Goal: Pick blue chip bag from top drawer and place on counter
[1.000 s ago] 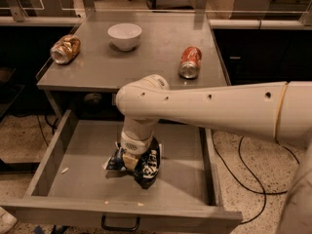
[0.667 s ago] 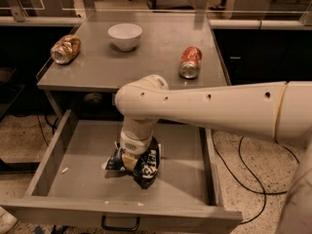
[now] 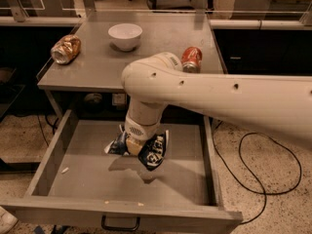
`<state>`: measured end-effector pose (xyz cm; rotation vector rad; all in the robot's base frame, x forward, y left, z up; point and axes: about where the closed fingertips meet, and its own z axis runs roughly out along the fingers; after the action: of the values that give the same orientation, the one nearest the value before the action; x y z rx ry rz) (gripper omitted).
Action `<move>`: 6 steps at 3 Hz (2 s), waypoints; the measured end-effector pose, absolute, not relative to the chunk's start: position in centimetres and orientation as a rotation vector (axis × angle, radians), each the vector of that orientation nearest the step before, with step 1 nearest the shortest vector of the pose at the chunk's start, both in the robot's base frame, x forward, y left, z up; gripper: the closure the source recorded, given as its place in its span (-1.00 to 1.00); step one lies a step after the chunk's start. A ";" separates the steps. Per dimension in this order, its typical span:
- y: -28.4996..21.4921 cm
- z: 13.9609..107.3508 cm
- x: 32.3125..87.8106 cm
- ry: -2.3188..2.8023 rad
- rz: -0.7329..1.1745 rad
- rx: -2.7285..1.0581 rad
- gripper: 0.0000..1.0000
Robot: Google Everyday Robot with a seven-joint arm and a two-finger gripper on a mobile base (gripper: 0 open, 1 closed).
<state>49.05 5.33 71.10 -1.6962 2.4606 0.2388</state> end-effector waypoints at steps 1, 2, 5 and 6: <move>4.2 75.1 48.9 2.383 0.170 -1.663 1.00; 4.4 75.5 49.8 2.381 0.173 -1.665 1.00; 5.8 82.1 54.0 2.276 0.108 -1.668 1.00; 5.8 82.1 54.0 2.276 0.108 -1.668 1.00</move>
Offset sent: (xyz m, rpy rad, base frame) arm -0.0011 -0.0095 0.0299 0.0096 -0.0701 0.0011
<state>53.97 5.78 82.09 -1.6679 2.2763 0.1081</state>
